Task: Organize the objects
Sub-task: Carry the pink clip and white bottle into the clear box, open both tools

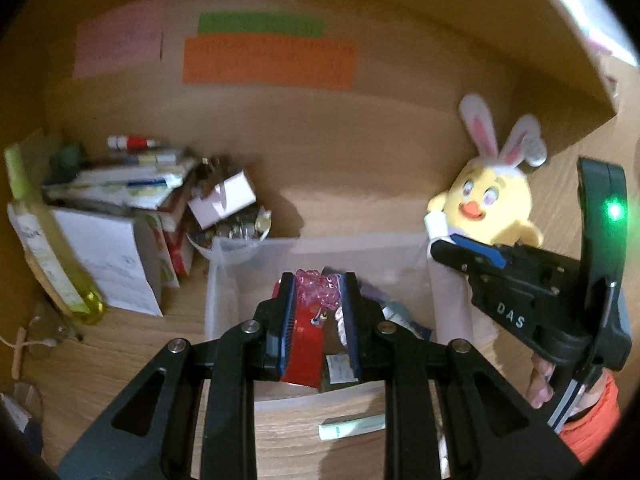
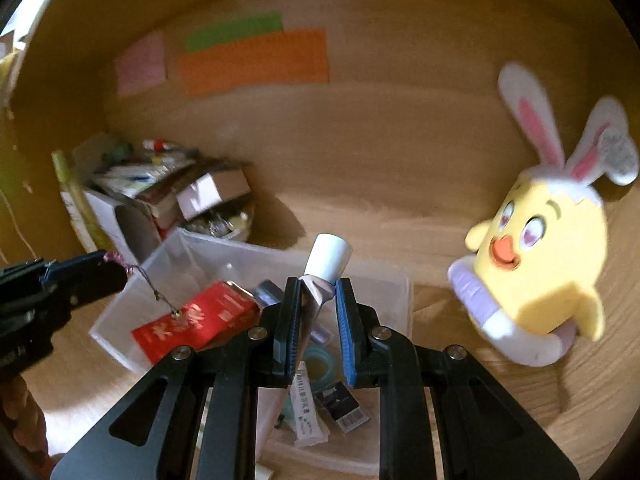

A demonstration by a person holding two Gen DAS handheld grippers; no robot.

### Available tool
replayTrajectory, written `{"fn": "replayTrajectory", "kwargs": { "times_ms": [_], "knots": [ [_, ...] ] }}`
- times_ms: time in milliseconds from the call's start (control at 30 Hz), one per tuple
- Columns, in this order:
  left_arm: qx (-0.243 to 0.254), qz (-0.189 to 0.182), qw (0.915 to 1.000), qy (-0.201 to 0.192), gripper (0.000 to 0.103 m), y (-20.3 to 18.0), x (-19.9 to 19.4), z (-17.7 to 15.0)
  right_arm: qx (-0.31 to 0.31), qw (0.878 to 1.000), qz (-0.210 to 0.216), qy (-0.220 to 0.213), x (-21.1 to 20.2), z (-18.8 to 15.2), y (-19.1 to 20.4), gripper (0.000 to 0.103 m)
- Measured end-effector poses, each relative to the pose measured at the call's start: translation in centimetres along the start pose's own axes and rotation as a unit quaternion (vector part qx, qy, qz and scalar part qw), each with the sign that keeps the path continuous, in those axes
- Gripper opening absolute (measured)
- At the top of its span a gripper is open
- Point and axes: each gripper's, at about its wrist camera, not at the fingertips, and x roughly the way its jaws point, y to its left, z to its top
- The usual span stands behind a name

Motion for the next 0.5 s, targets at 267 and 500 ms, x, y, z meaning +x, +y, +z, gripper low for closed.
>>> {"fn": "replayTrajectory", "kwargs": {
  "times_ms": [267,500],
  "knots": [
    [-0.004,-0.002,0.9988,0.050,0.022,0.6,3.8,-1.4,-0.019,0.999,-0.006,0.048,3.6,-0.5,-0.2,0.013],
    [0.004,-0.009,0.9978,0.065,0.022,0.1,4.2,-2.1,-0.059,0.996,-0.001,0.070,3.9,-0.7,1.3,0.013]
  ]
}}
